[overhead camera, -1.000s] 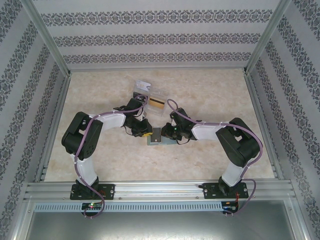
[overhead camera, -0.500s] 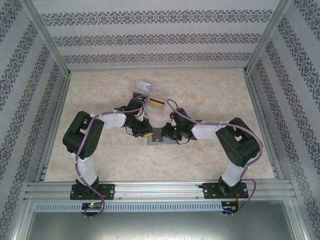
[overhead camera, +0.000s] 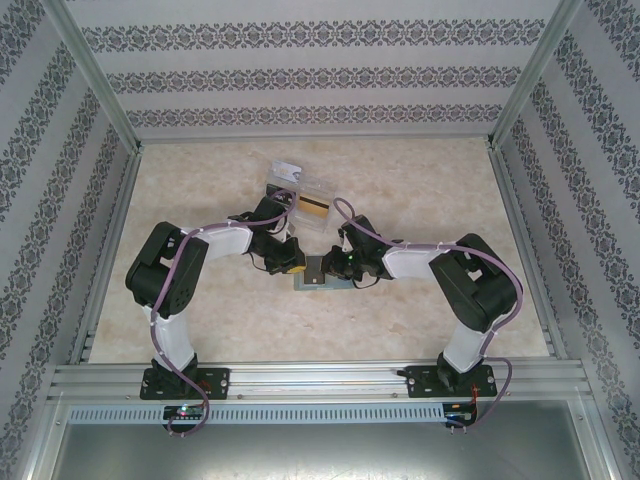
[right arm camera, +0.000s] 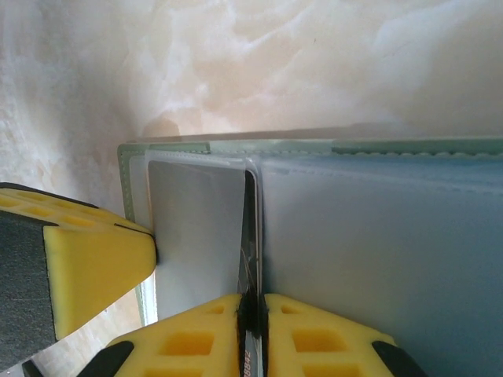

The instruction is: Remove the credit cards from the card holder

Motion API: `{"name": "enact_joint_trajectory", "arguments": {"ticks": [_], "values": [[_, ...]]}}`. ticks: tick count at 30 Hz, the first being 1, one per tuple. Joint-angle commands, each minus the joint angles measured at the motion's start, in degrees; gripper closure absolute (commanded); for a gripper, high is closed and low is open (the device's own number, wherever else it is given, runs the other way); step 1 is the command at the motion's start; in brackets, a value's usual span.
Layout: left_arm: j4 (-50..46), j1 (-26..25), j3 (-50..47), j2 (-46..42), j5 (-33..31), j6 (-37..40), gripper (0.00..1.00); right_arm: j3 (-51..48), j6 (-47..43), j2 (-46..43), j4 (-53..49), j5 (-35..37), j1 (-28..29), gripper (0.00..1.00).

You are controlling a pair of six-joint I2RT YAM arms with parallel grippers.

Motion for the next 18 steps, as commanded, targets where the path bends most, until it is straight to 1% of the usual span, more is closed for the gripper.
{"name": "enact_joint_trajectory", "arguments": {"ticks": [1, 3, 5, 9, 11, 13, 18], "values": [[0.8, -0.9, -1.0, 2.5, 0.7, -0.5, 0.90, 1.7, -1.5, 2.2, 1.0, -3.4, 0.7, 0.84], [0.8, -0.9, -0.9, 2.4, 0.7, -0.4, 0.90, 1.8, -1.5, 2.3, 1.0, -3.3, 0.8, 0.86], [0.3, -0.9, -0.7, 2.2, 0.3, -0.2, 0.90, 1.6, -1.5, 1.8, 0.8, -2.5, 0.7, 0.92], [-2.1, -0.7, 0.2, 0.8, -2.4, 1.0, 0.86, 0.1, -2.1, -0.9, -0.9, 0.6, 0.0, 0.98], [-2.9, -0.6, 0.4, 0.2, -3.1, 1.2, 0.83, -1.3, -2.4, -2.3, -1.6, 1.7, -1.0, 0.99], [-3.3, -0.4, 0.5, -0.1, -3.5, 1.5, 0.83, -2.5, -2.7, -3.3, -2.0, 2.0, -2.1, 0.99], [-3.5, -0.3, 0.8, -0.1, -3.3, 1.6, 0.84, -3.9, -3.6, -4.6, -2.8, 2.0, -3.5, 1.00]]}}
